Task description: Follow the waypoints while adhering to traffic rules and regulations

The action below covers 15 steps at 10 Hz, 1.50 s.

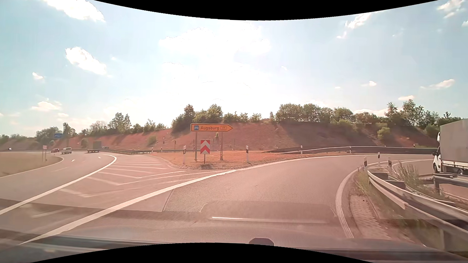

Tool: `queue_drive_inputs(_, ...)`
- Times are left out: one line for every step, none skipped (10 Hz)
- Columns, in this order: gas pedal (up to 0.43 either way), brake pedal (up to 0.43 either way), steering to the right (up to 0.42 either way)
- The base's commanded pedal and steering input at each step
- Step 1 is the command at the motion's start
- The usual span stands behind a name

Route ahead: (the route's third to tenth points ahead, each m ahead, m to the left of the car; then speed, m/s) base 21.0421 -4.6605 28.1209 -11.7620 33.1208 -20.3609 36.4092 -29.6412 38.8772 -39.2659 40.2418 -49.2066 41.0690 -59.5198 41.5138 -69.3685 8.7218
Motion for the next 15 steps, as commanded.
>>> queue_drive_inputs(0.138, 0.000, 0.131)
queue_drive_inputs(0.150, 0.000, 0.131)
queue_drive_inputs(0.150, 0.000, 0.138)
queue_drive_inputs(0.157, 0.000, 0.151)
queue_drive_inputs(0.169, 0.000, 0.155)
queue_drive_inputs(0.169, 0.000, 0.155)
queue_drive_inputs(0.169, 0.000, 0.151)
queue_drive_inputs(0.169, 0.000, 0.145)
queue_drive_inputs(0.169, 0.000, 0.139)
queue_drive_inputs(0.169, 0.000, 0.136)
queue_drive_inputs(0.177, 0.000, 0.135)
queue_drive_inputs(0.189, 0.000, 0.133)
queue_drive_inputs(0.197, 0.000, 0.131)
queue_drive_inputs(0.197, 0.000, 0.130)
queue_drive_inputs(0.197, 0.000, 0.130)
